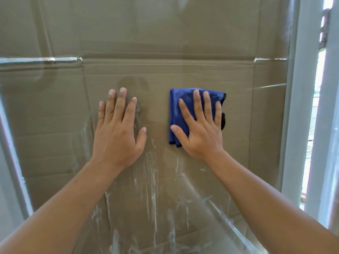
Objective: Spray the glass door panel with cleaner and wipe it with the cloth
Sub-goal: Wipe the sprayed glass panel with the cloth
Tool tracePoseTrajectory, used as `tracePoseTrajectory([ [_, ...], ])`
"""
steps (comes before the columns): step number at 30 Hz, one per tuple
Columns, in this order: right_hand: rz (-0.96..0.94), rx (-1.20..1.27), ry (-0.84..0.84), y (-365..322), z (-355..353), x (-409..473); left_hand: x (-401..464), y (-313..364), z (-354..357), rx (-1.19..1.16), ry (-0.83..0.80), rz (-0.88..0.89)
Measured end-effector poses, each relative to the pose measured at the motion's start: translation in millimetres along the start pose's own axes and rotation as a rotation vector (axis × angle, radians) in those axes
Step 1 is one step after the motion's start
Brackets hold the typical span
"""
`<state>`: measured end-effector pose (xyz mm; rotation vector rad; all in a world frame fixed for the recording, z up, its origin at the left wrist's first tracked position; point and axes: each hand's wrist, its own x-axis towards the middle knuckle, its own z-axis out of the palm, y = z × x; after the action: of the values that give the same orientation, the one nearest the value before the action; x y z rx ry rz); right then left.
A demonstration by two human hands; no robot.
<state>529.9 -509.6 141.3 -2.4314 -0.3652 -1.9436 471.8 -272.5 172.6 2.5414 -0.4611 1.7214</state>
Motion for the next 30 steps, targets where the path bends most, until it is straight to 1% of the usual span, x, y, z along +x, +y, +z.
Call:
tracePoseTrajectory([
  [1, 0.014, -0.01, 0.008, 5, 1, -8, 0, 0, 0, -0.003, -0.002, 0.002],
  [2, 0.076, -0.002, 0.016, 10, 2, -10, 1, -1, 0, -0.005, -0.008, 0.004],
  [5, 0.43, 0.115, 0.008, 9, -3, 11, 0, -1, 0, -0.005, -0.027, 0.0],
  [6, 0.508, 0.136, -0.001, 4, -4, 20, 0, -1, 0, -0.007, -0.026, -0.002],
  [7, 0.522, 0.13, -0.001, -2, -4, 26, 0, 0, 0, -0.011, -0.021, -0.005],
  [8, 0.477, 0.109, 0.01, -8, -5, 27, 1, 1, 1, -0.018, -0.012, -0.008],
  [9, 0.387, 0.085, 0.026, -12, -4, 23, 1, 1, 1, -0.026, -0.002, -0.01],
  [12, 0.033, 0.006, 0.034, -8, 4, -9, 1, 3, 0, -0.041, 0.015, -0.015],
  [13, -0.009, -0.009, 0.023, -1, 6, -22, 1, 3, 0, -0.045, 0.009, -0.014],
  [14, 0.025, -0.011, 0.019, 5, 8, -31, 1, 2, -1, -0.048, 0.001, -0.012],
  [15, 0.133, 0.004, 0.022, 9, 8, -35, 1, 2, -2, -0.05, -0.007, -0.009],
  [17, 0.466, 0.073, 0.011, 10, 6, -30, 0, 0, -3, -0.052, -0.014, 0.0],
  [18, 0.597, 0.104, -0.001, 4, 6, -23, 0, 0, -4, -0.054, -0.016, 0.002],
  [19, 0.653, 0.12, -0.012, -5, 5, -18, 0, 0, -4, -0.06, -0.017, 0.0],
  [20, 0.624, 0.119, -0.015, -15, 4, -15, 0, 0, -4, -0.072, -0.014, -0.001],
  [21, 0.529, 0.111, -0.007, -25, 3, -16, 1, 0, -4, -0.086, -0.011, 0.0],
  [24, 0.151, 0.052, 0.006, -33, 9, -41, 0, -1, -5, -0.117, 0.0, 0.012],
  [25, 0.087, 0.042, 0.012, -28, 10, -50, -2, -3, -6, -0.122, 0.002, 0.011],
  [26, 0.08, 0.028, 0.023, -23, 12, -57, -5, -6, -8, -0.121, 0.006, 0.005],
  [27, 0.132, 0.017, 0.037, -19, 14, -60, -9, -10, -10, -0.117, 0.009, -0.006],
  [28, 0.236, 0.019, 0.049, -17, 15, -58, -13, -15, -12, -0.112, 0.014, -0.022],
  [30, 0.508, 0.084, 0.056, -24, 13, -42, -22, -26, -15, -0.106, 0.024, -0.062],
])
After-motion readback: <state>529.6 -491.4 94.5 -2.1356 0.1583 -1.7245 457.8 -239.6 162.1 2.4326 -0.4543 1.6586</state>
